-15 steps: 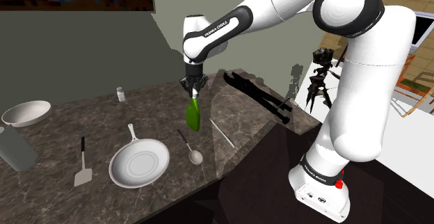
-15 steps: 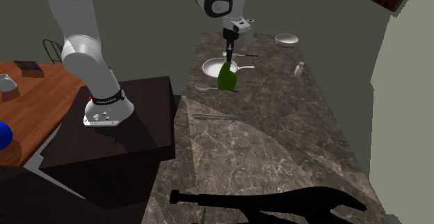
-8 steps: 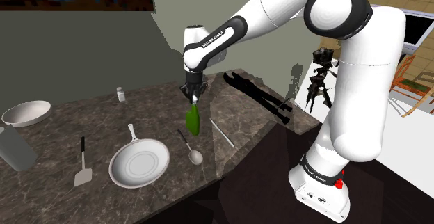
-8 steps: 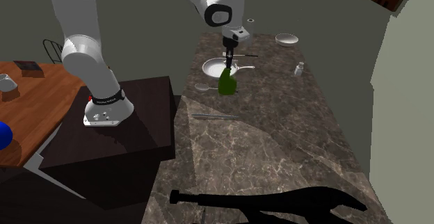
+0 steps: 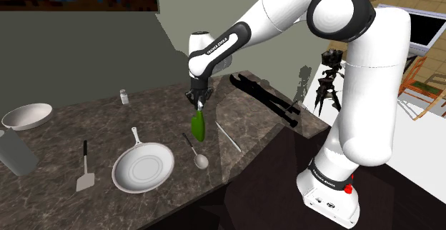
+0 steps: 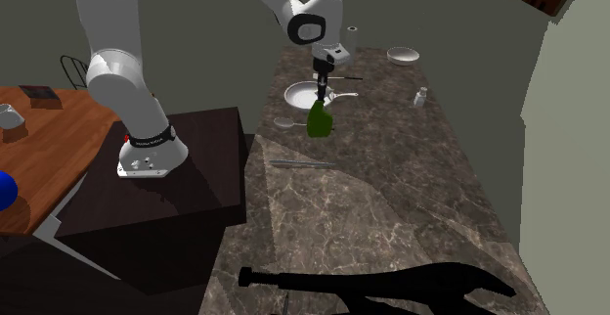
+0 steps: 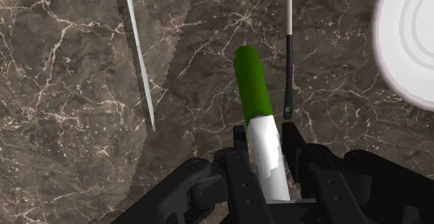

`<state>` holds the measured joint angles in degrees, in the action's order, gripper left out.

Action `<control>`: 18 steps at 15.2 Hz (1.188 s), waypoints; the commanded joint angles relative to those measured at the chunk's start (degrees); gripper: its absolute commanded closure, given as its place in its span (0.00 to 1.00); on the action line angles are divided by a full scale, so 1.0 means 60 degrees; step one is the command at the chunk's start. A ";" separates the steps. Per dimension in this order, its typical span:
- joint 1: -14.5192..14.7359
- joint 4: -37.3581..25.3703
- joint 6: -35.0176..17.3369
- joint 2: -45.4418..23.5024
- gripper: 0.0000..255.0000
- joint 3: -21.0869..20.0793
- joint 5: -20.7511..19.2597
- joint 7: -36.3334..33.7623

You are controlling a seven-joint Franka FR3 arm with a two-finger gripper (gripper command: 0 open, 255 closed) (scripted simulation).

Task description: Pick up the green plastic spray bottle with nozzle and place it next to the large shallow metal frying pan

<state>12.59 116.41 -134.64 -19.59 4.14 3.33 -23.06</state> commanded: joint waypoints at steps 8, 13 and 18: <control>0.0000 -0.0005 -0.0004 -0.0005 0.00 0.0000 0.0001 0.0001; 0.0016 -0.0328 0.1038 0.0716 0.00 0.0045 -0.0100 -0.0065; 0.0016 -0.0328 0.1038 0.0716 0.00 0.0045 -0.0100 -0.0065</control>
<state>12.69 114.46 -128.45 -15.31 4.41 2.73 -23.46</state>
